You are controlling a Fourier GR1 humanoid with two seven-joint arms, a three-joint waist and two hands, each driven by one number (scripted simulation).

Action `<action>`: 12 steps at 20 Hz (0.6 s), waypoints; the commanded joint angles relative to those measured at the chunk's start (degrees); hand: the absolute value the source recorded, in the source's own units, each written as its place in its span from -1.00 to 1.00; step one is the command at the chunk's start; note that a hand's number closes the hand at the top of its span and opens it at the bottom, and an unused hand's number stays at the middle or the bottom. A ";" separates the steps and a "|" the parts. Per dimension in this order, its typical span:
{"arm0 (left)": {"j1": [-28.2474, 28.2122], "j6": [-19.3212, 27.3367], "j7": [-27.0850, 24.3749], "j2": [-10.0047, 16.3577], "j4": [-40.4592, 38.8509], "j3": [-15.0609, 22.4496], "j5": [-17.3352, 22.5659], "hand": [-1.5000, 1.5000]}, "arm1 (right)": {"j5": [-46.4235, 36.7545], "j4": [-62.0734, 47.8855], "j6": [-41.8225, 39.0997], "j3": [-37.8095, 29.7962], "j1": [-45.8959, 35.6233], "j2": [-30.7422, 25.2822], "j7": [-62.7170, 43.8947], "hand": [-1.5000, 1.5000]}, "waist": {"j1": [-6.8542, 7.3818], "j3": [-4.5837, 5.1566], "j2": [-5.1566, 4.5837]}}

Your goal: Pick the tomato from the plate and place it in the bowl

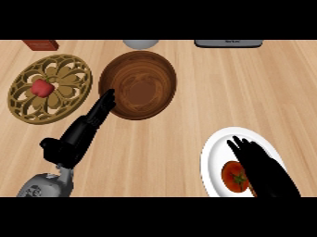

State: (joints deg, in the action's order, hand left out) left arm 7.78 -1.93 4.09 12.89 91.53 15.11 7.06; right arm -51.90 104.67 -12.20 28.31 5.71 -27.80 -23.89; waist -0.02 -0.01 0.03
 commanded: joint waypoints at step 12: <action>-0.79 -3.39 0.72 -3.61 0.00 -2.94 -3.50 0.00 | -4.59 -11.61 7.56 -4.43 -3.43 5.88 15.21 1.00 | 0.05 -0.01 -0.01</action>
State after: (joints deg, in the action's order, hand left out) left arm 7.29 -4.80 4.09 9.89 91.12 12.49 4.00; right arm -55.34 95.07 -7.73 25.10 3.72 -22.31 -13.10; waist 0.01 -0.01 0.01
